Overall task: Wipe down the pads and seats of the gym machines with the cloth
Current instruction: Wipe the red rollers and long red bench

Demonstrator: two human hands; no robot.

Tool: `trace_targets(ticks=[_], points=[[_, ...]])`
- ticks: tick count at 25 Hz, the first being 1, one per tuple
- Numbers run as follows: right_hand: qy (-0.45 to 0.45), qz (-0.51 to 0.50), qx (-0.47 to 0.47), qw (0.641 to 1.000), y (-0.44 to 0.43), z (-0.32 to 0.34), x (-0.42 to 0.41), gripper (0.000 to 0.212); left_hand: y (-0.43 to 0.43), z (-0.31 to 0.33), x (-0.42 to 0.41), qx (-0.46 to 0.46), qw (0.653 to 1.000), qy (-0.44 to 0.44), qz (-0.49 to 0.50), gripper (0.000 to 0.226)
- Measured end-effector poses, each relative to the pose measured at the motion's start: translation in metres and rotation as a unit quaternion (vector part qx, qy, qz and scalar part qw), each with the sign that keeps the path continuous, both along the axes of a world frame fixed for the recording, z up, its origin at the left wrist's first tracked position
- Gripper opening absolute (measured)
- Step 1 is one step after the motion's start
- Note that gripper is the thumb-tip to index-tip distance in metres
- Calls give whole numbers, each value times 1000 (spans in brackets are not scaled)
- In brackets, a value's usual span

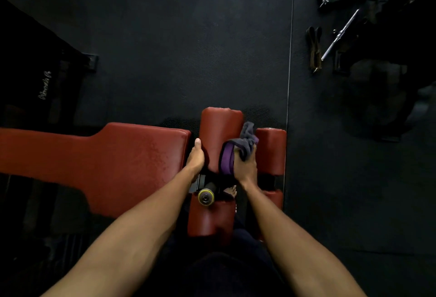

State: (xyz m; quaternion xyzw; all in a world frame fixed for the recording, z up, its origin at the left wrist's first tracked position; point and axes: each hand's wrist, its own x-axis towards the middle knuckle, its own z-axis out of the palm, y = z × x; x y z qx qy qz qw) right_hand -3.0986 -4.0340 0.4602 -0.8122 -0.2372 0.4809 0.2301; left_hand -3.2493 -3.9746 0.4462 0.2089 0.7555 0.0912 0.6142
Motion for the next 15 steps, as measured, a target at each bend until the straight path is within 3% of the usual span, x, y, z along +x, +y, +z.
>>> trace_targets(ticks=[2, 6, 9, 15], points=[[-2, 2, -30, 1000, -29, 1, -5, 75, -7, 1, -7, -6, 1000, 15, -27, 73], [-19, 26, -16, 999, -47, 10, -10, 96, -33, 6, -20, -3, 996, 33, -81, 70], [-34, 28, 18, 999, -54, 23, -13, 76, -49, 19, -29, 15, 994, 38, -105, 64], [-74, 37, 68, 994, -92, 40, -30, 68, -74, 36, -52, 79, 984, 27, -158, 58]])
